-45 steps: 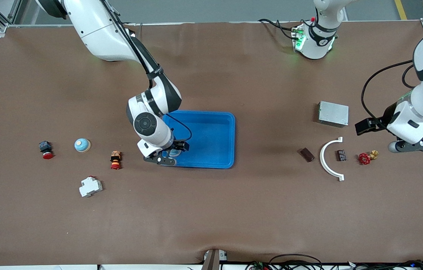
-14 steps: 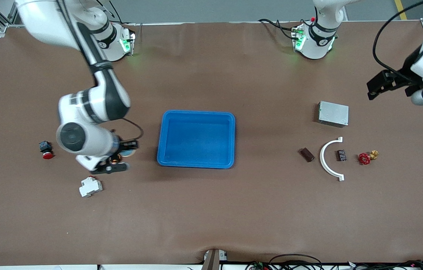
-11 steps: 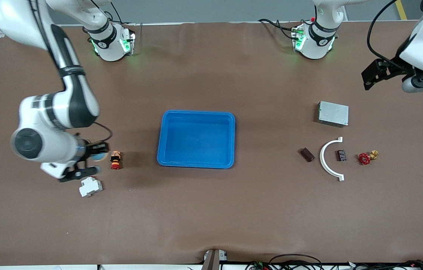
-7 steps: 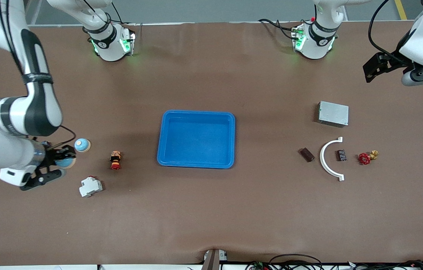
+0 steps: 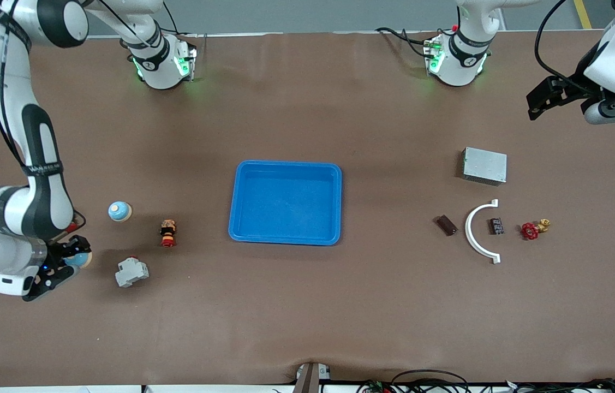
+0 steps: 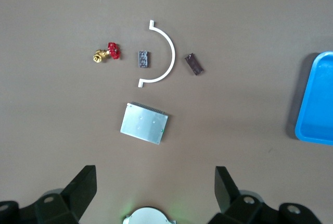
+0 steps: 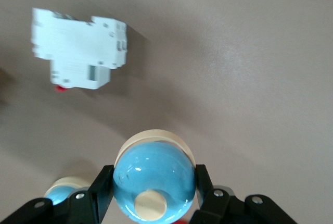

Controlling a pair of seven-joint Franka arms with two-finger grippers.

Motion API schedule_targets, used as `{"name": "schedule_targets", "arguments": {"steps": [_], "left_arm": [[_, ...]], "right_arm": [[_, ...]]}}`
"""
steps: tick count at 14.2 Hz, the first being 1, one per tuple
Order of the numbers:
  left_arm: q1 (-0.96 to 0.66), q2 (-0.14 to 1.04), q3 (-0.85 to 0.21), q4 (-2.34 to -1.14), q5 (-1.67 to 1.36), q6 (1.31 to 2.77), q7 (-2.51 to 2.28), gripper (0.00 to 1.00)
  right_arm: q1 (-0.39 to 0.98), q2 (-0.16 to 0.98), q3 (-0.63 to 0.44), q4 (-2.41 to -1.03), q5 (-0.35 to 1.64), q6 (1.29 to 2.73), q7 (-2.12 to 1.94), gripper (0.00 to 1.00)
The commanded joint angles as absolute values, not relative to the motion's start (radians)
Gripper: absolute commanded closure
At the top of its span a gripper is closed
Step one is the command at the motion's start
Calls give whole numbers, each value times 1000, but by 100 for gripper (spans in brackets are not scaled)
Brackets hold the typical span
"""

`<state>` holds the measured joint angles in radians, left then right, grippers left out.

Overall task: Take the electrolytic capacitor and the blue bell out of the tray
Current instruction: 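Carry the bell out of the tray and set it beside the white block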

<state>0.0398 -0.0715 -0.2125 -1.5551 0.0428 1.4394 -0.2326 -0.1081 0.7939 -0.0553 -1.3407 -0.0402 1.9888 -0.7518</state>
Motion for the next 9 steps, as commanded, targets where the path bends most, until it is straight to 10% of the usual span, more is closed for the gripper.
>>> {"name": "schedule_targets", "arguments": {"steps": [1,9], "left_arm": [[38,-92,-202,-1575,20,1460,-215,0],[67,-65,-201,-1562,18,1503,-178,0]], "right_arm": [[-126,848,-34,-1292,-51,2011,-782,89],[-140,885,-32,-1299,-31,2066,-784,87]]}}
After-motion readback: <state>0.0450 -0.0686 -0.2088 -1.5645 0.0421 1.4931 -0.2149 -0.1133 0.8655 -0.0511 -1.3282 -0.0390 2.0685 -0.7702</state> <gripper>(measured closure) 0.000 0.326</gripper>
